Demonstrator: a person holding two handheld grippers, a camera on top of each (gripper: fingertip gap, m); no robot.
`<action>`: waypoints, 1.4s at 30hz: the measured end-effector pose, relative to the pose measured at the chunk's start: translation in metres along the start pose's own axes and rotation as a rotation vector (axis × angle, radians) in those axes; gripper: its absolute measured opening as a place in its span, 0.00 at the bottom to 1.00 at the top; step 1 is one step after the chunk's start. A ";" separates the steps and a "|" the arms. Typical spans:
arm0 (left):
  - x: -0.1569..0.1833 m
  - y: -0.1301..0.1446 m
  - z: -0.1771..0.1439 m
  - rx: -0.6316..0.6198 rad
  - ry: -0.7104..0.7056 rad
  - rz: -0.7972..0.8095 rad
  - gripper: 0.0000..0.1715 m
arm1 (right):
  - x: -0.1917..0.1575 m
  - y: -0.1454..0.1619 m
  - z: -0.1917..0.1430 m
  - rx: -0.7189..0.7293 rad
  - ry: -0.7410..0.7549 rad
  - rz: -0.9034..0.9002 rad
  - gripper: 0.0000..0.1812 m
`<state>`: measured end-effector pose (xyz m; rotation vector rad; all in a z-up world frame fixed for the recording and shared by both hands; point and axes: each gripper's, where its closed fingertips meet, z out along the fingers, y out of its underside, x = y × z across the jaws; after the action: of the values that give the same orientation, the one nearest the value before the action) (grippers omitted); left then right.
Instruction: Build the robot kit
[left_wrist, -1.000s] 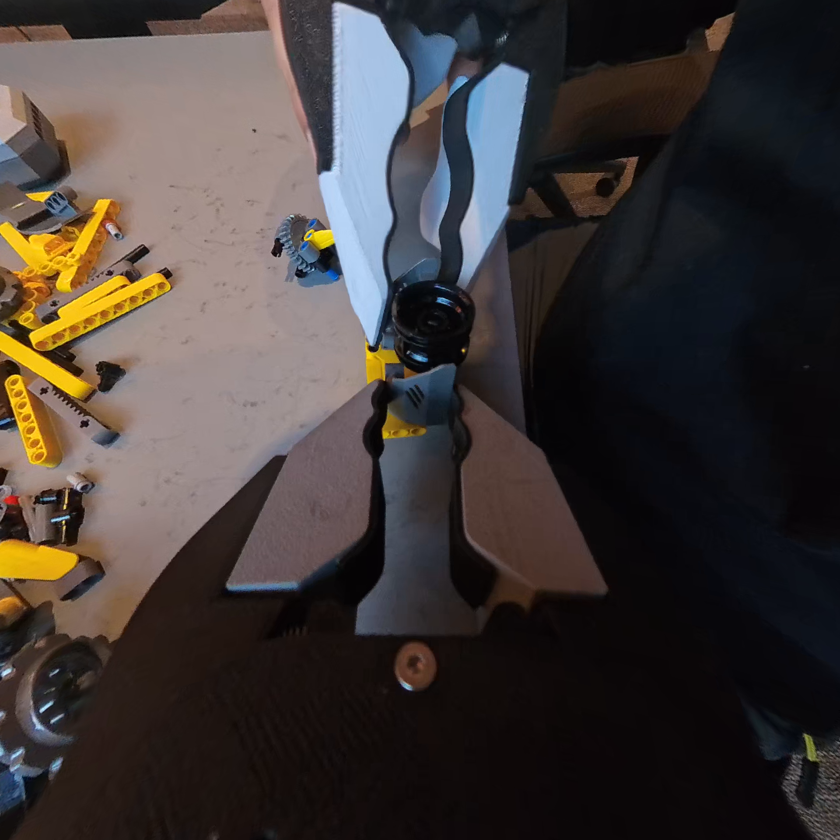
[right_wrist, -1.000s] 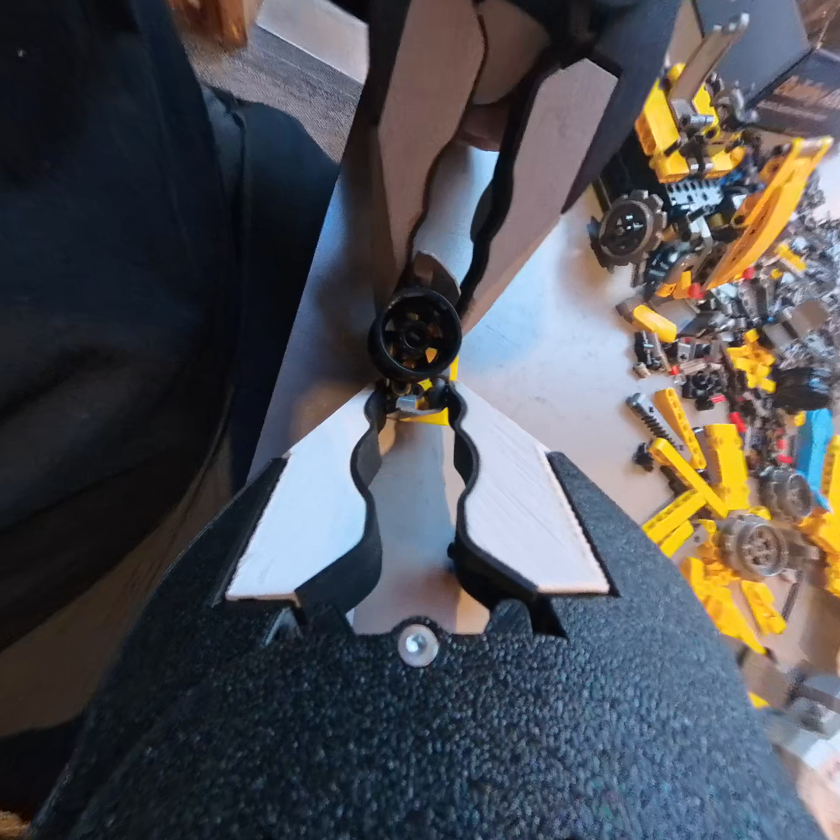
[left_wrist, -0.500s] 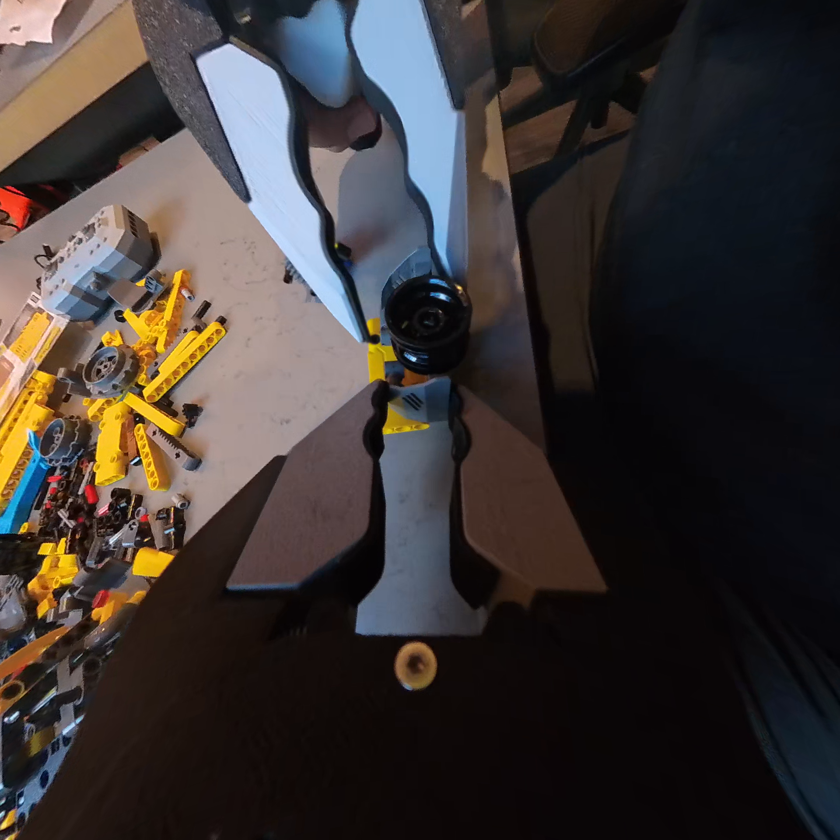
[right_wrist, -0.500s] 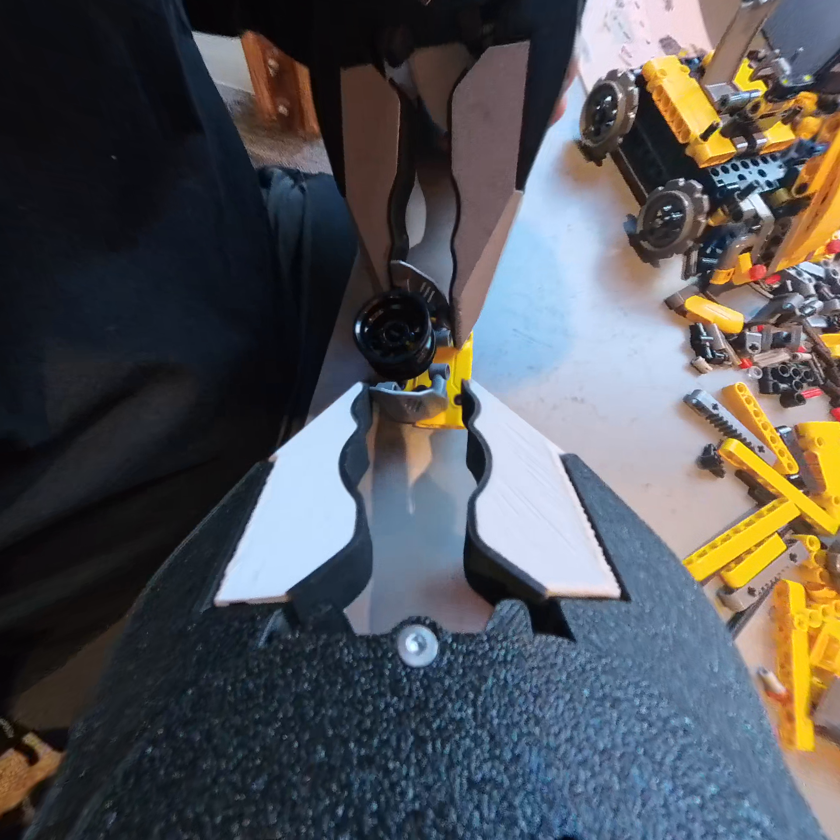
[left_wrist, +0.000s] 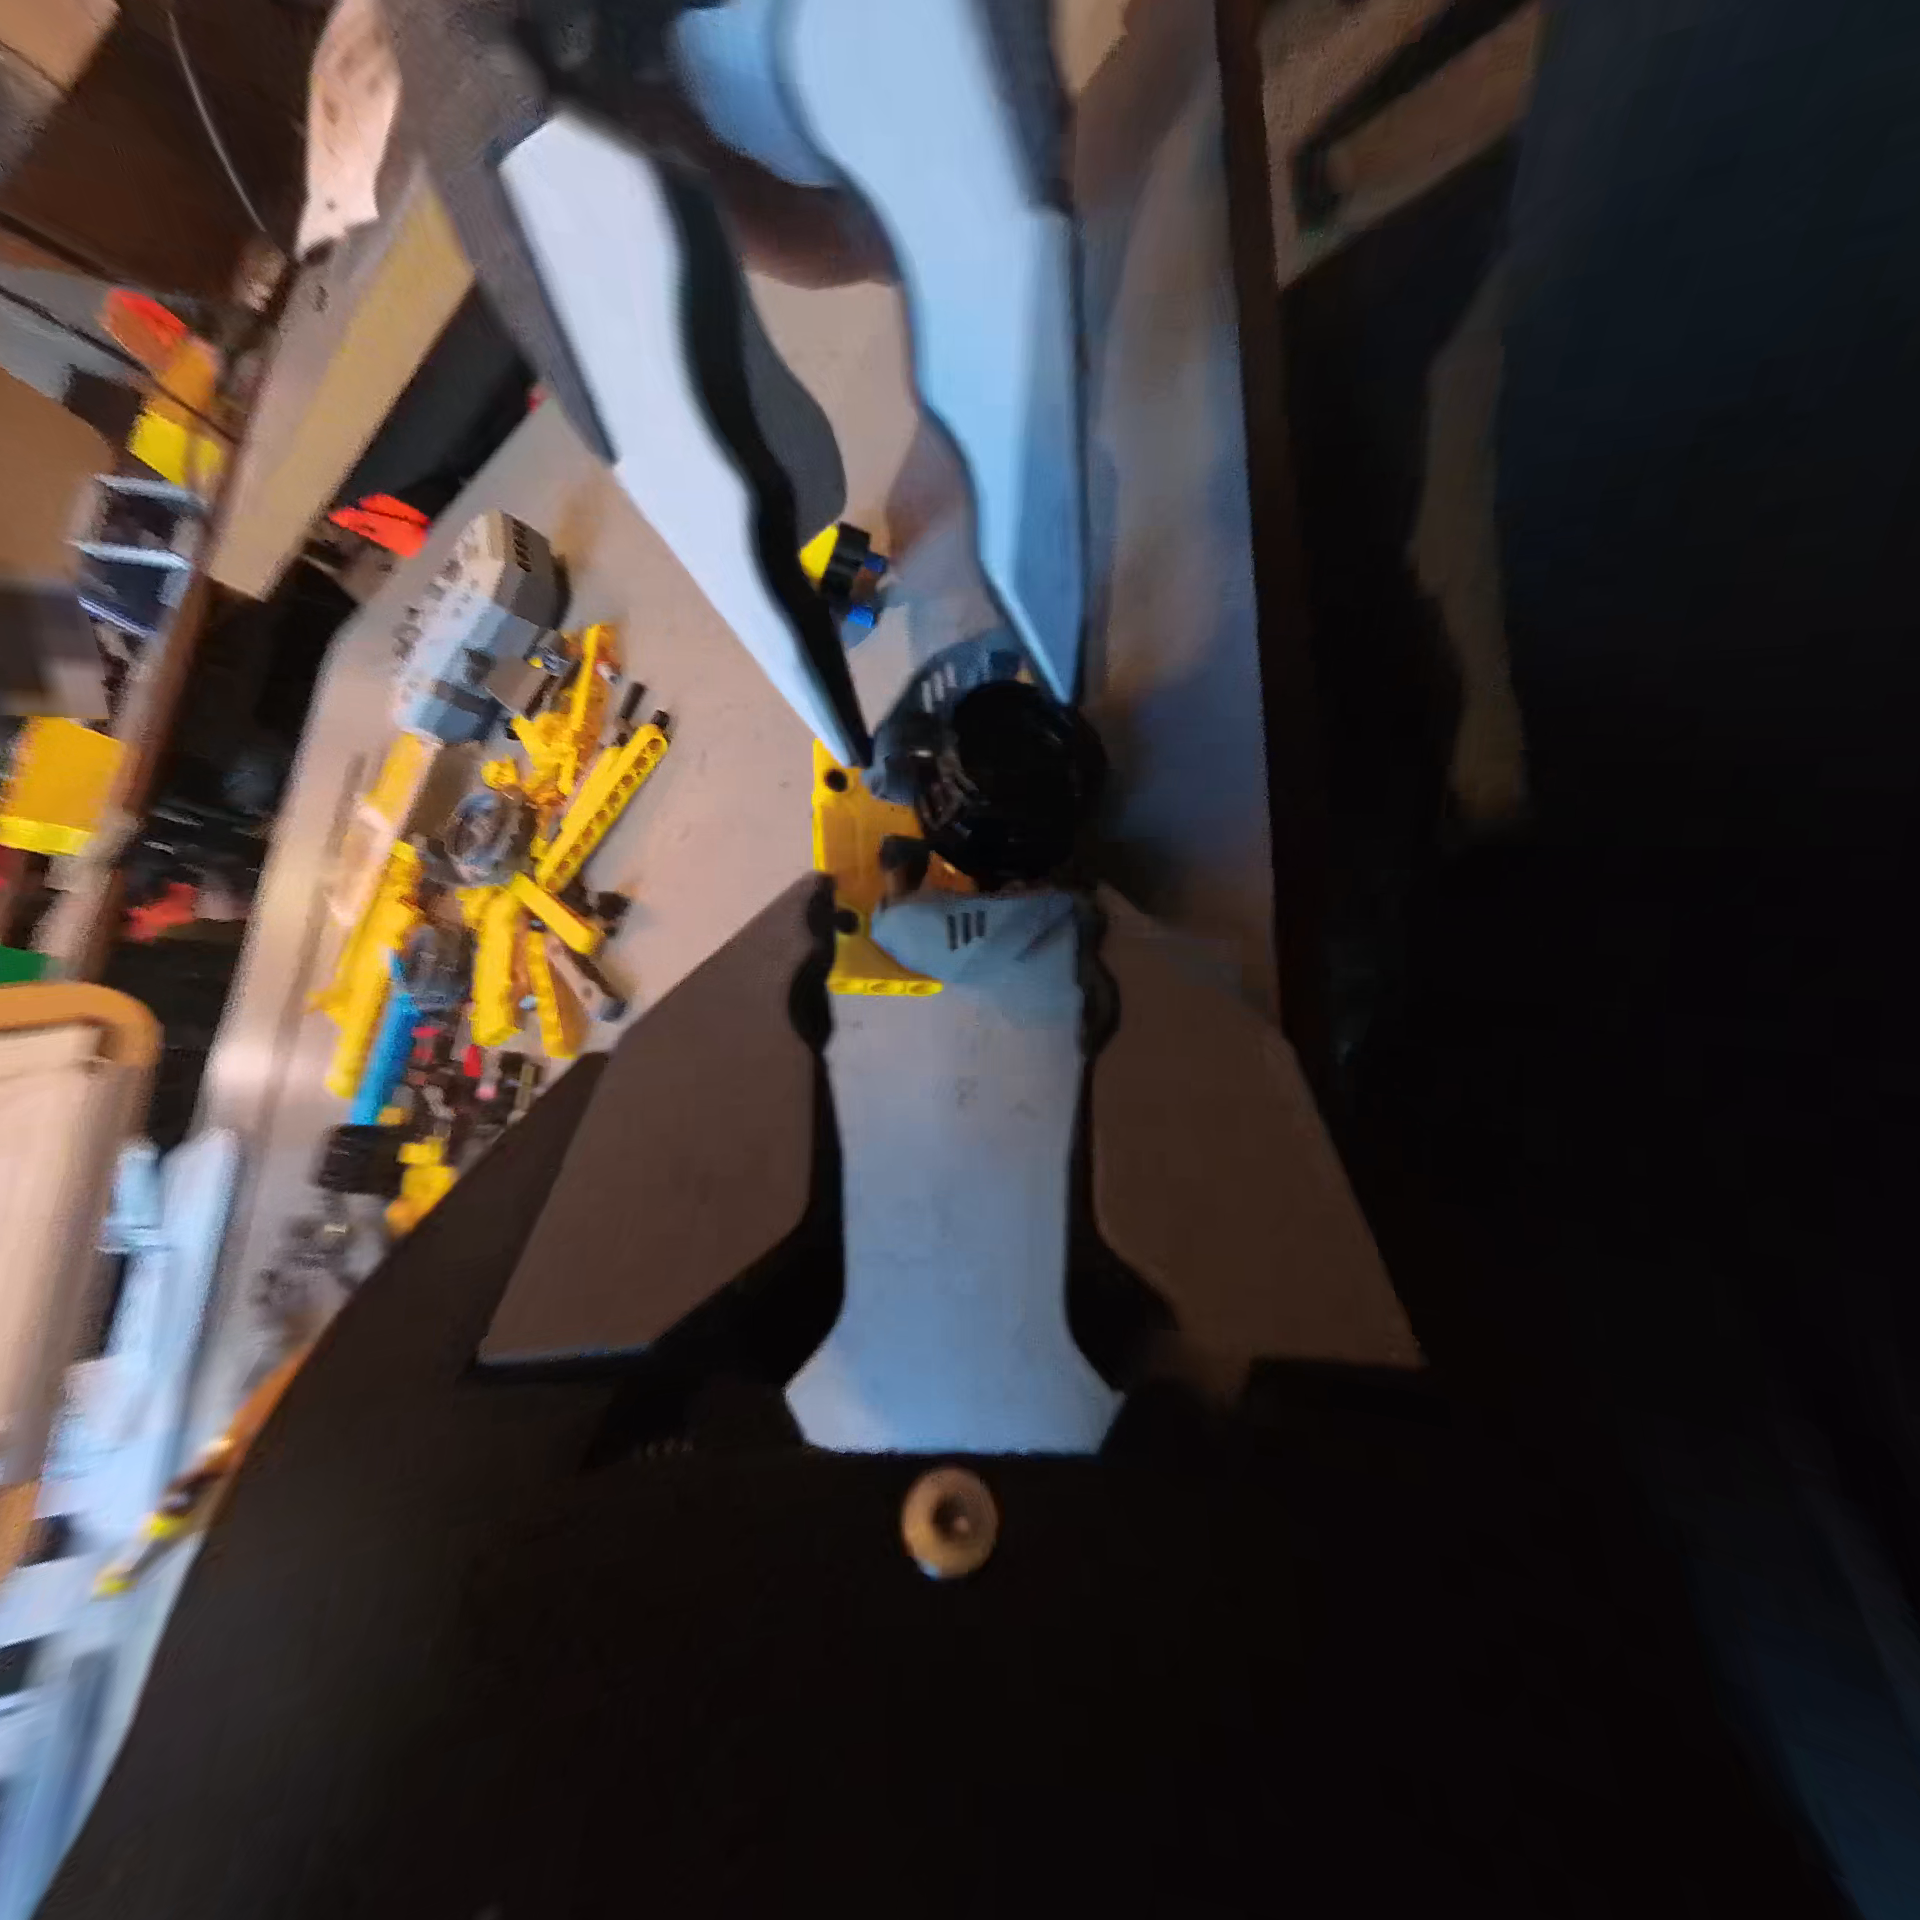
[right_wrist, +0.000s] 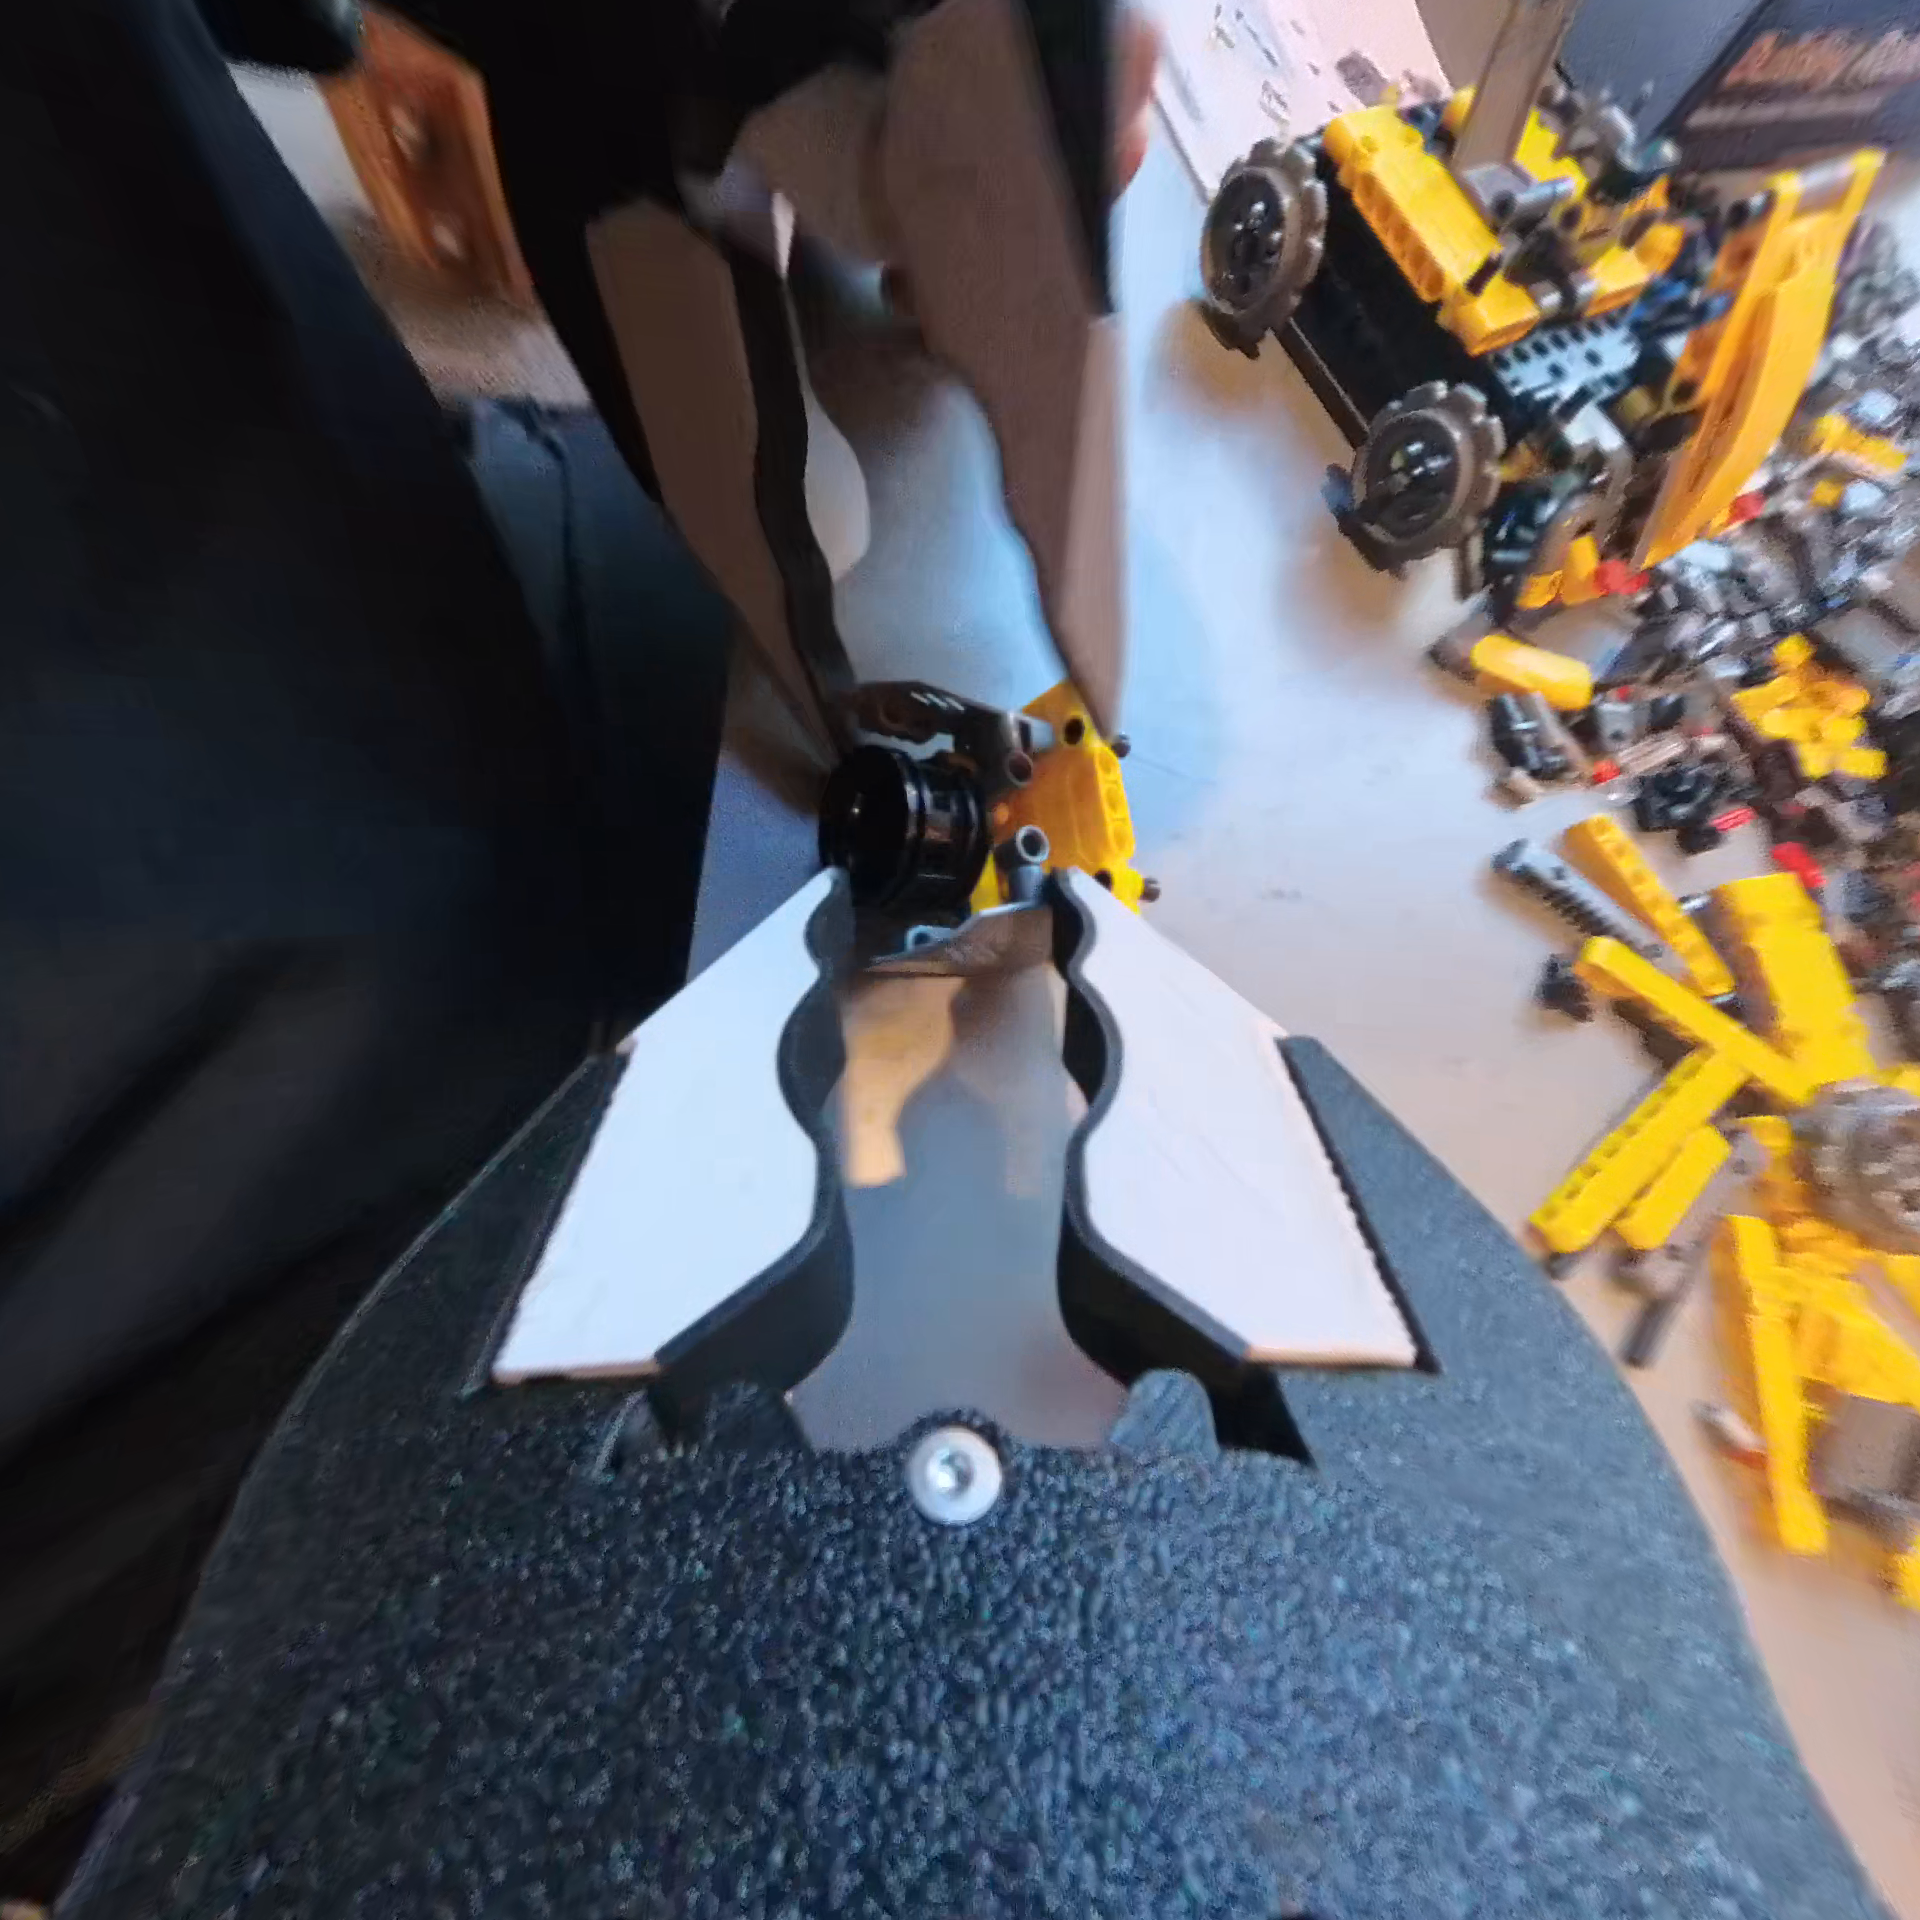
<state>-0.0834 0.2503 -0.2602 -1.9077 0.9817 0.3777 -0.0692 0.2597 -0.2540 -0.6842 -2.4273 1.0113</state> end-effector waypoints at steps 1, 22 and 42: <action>-0.001 -0.001 -0.002 0.017 0.029 -0.077 0.35 | 0.000 0.001 0.000 -0.023 0.032 -0.055 0.19; 0.011 -0.005 0.013 -0.056 0.397 -0.750 0.37 | 0.013 -0.004 0.005 -0.024 -0.213 0.357 0.22; 0.001 0.009 0.017 -0.115 0.281 -0.681 0.37 | 0.060 0.017 -0.047 0.011 0.025 0.444 0.20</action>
<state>-0.0872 0.2620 -0.2754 -2.3009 0.4300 -0.2420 -0.0861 0.3305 -0.2250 -1.2610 -2.2944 1.1653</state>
